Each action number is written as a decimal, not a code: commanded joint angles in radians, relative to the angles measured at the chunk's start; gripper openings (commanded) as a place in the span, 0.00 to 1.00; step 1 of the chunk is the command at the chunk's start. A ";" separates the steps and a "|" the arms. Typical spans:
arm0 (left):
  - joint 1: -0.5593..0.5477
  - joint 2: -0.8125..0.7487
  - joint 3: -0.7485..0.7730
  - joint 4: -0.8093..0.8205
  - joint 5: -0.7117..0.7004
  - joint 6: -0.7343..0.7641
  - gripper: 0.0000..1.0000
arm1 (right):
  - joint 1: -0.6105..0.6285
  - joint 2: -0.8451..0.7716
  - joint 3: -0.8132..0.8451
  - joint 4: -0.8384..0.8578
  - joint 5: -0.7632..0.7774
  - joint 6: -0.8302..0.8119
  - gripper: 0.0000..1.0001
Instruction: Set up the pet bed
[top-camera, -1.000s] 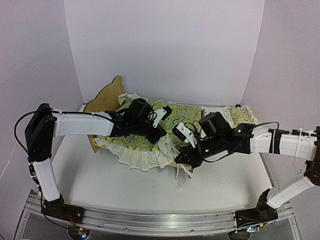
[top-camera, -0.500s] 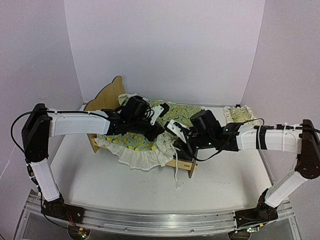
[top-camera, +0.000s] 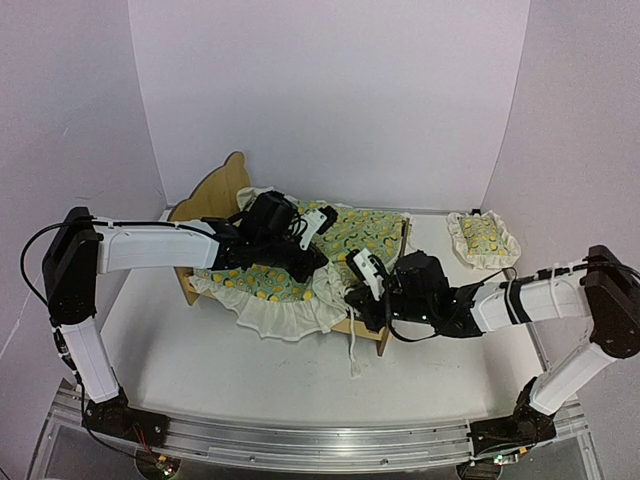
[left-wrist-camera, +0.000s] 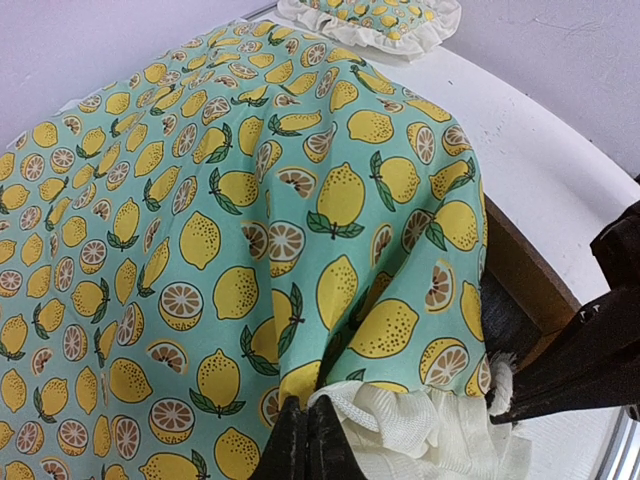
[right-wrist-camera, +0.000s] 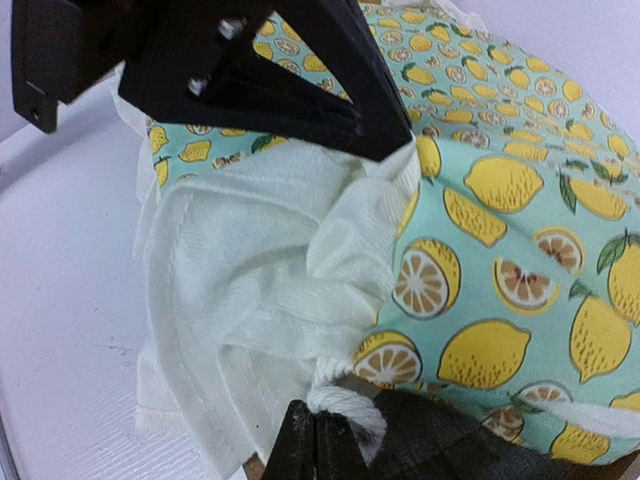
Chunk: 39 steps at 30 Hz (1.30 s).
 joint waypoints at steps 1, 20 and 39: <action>0.008 -0.052 0.004 0.027 0.001 0.003 0.00 | 0.000 -0.044 -0.015 0.132 0.035 0.122 0.00; 0.008 -0.047 0.016 0.027 0.026 0.000 0.00 | 0.001 -0.022 -0.081 0.117 0.153 0.379 0.00; 0.008 -0.064 0.006 0.028 0.047 0.002 0.00 | 0.071 0.007 0.088 -0.495 0.217 0.369 0.00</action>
